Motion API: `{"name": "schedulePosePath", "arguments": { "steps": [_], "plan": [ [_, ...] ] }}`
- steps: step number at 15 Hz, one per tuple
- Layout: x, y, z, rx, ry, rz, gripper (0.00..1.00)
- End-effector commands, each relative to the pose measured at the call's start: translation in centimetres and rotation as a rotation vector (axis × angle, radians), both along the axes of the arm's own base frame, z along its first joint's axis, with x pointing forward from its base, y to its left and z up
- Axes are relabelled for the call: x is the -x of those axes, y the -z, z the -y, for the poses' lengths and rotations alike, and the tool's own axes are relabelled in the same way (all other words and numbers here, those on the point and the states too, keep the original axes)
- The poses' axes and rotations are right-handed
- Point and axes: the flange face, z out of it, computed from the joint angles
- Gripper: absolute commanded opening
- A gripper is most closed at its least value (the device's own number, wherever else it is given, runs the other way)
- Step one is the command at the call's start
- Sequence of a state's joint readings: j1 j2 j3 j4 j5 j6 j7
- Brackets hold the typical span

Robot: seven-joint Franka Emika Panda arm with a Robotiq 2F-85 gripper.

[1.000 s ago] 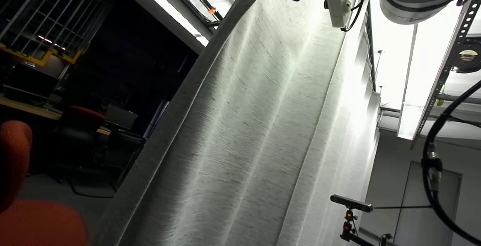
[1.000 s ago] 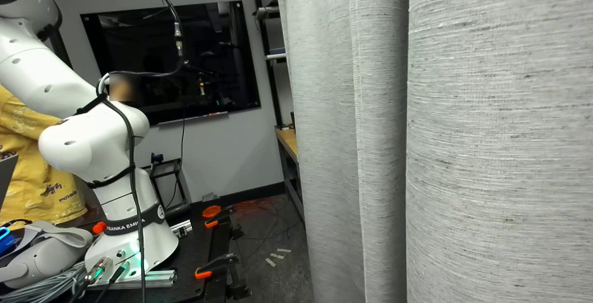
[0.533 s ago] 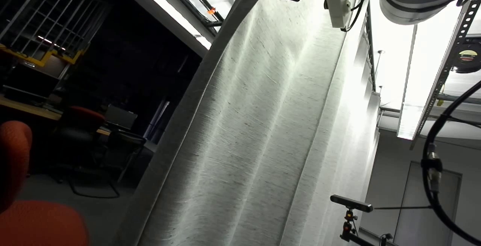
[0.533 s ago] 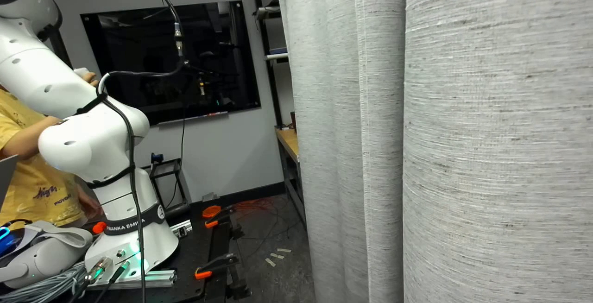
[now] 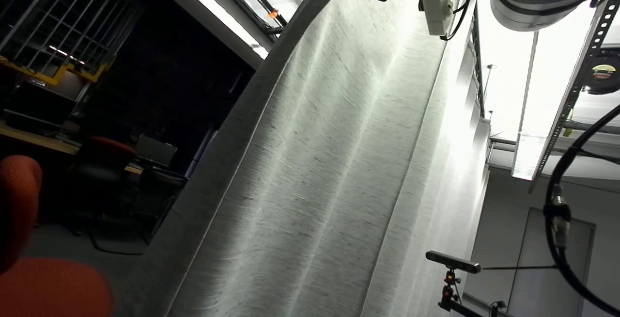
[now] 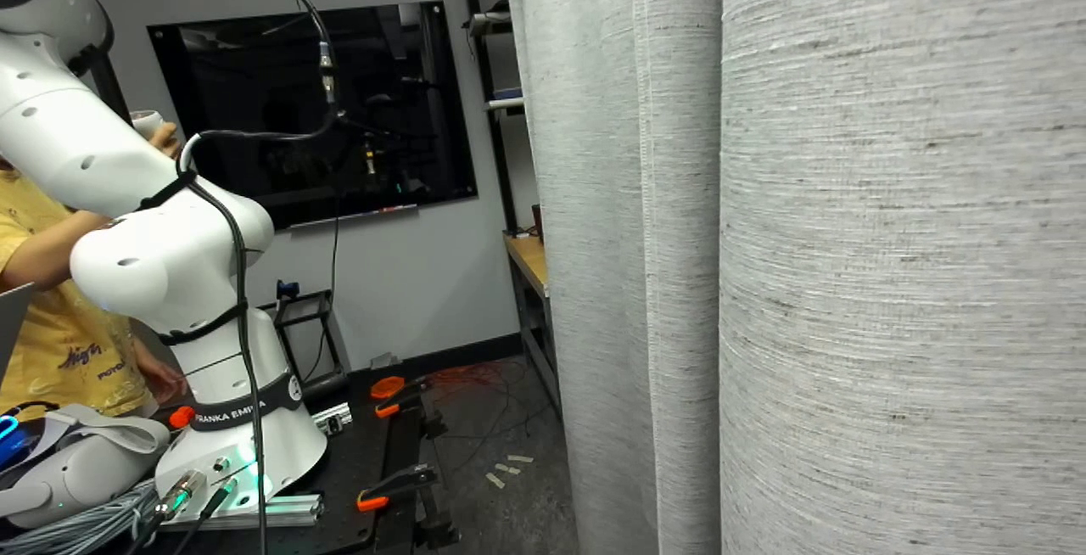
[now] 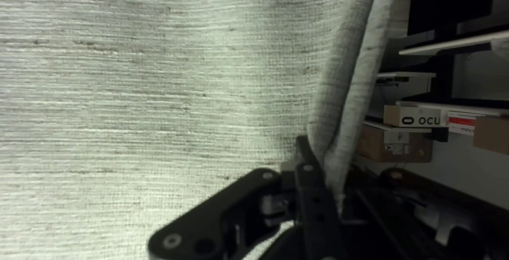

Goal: Slide the curtain to the left

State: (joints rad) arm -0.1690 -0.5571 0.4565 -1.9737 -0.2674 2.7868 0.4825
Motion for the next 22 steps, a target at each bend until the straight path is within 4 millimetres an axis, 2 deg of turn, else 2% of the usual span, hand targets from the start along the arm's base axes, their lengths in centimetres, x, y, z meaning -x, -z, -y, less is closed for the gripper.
{"name": "schedulePosePath", "arguments": {
  "steps": [1,3,6,11,18,19,22],
  "plan": [
    [0.0,-0.4,0.4,-0.015,-0.002,0.008,0.01],
    [-0.5,-0.1,-0.1,-0.055,-0.037,-0.031,0.01],
    [-1.2,1.1,-2.0,-0.166,-0.112,-0.108,0.01],
    [-0.6,3.7,-5.9,-0.238,-0.207,-0.155,0.01],
    [2.0,4.9,-9.5,-0.238,-0.300,-0.122,0.01],
    [2.5,5.6,-10.3,-0.244,-0.318,-0.132,0.01],
    [4.6,5.4,-11.5,-0.303,-0.379,-0.098,0.01]
  ]
}}
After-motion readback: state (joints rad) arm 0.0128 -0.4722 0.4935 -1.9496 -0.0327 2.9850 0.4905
